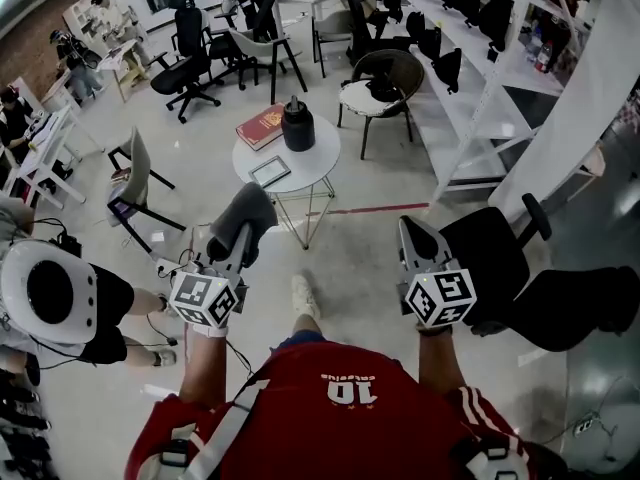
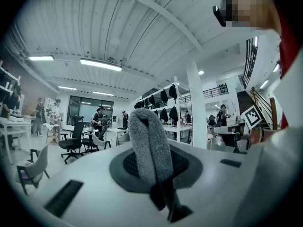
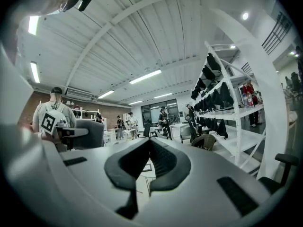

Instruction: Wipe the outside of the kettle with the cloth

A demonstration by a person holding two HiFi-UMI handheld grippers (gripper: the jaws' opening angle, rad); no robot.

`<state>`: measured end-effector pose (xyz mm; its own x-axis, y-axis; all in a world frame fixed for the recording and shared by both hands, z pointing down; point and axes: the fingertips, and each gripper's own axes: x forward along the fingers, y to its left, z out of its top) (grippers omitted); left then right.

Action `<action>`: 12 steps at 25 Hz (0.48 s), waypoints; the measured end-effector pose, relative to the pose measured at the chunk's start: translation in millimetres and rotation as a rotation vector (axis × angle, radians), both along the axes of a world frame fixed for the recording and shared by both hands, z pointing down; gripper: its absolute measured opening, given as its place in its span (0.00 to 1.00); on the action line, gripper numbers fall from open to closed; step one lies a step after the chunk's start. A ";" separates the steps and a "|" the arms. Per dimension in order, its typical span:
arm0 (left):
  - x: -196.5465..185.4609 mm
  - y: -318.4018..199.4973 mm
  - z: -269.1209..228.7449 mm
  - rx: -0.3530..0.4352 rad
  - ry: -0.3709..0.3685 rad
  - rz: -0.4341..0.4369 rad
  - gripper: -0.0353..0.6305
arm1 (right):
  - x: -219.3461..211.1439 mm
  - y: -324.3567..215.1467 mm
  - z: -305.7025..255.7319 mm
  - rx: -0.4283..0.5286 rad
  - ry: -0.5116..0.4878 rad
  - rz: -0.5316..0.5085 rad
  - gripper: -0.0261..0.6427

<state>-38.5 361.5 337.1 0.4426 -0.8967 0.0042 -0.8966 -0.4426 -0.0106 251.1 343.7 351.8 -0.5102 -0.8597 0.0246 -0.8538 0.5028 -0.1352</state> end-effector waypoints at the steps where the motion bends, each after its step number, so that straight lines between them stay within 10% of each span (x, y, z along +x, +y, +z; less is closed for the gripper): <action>1: 0.2 -1.0 0.6 -0.001 0.001 -0.002 0.12 | 0.6 0.1 0.5 0.000 0.001 0.001 0.06; 12: 2.5 -5.5 2.3 -0.009 0.005 0.004 0.12 | -0.8 -2.1 -0.5 0.000 -0.034 -0.015 0.06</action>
<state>-36.0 356.0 339.4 0.4458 -0.8951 0.0097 -0.8951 -0.4458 -0.0019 250.3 341.6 351.3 -0.5232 -0.8522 0.0073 -0.8413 0.5151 -0.1642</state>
